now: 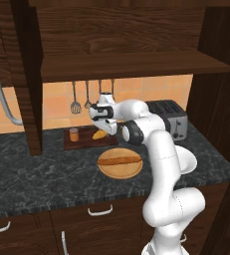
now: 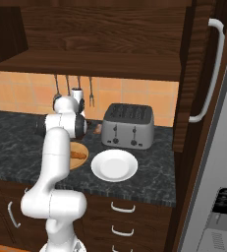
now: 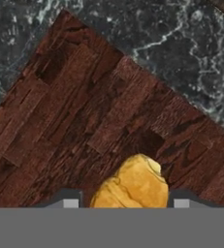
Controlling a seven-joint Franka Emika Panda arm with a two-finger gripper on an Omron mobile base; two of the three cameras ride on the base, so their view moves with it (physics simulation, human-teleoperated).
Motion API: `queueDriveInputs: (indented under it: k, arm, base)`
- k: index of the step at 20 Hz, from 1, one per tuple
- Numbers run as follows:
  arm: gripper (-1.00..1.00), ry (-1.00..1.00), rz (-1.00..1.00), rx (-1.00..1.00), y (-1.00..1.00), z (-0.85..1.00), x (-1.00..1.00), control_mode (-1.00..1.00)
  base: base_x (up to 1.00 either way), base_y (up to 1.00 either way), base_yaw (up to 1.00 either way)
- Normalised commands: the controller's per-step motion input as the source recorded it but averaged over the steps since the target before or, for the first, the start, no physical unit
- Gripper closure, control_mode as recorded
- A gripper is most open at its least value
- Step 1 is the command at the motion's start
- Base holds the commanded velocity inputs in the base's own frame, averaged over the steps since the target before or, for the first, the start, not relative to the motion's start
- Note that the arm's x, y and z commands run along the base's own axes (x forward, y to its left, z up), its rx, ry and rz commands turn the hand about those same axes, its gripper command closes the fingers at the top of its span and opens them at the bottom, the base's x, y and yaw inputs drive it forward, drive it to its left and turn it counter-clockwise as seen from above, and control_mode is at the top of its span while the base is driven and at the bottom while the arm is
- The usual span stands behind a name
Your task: From the different types of pastries on the counter, select a croissant and place it on the cutting board. Then retrieve a jar of jam from the cabinet and place it alongside the croissant on the cutting board.
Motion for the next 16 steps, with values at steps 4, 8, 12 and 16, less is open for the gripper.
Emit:
queueDriveInputs:
  k: [4,8,12,16]
  arm:
    - [-1.0,0.17,0.0,0.01,0.24,-0.03,0.43,-1.0]
    - [-1.0,0.16,0.0,0.11,0.13,0.65,0.0,-1.0]
    - [-1.0,0.19,0.0,0.1,0.26,0.57,-0.02,-1.0]
    - [-1.0,0.22,0.0,0.06,0.23,0.31,-0.04,-1.0]
  base:
    - [0.0,0.0,0.0]
    - [0.0,0.0,0.0]
    - [0.0,0.0,0.0]
    - [0.0,0.0,0.0]
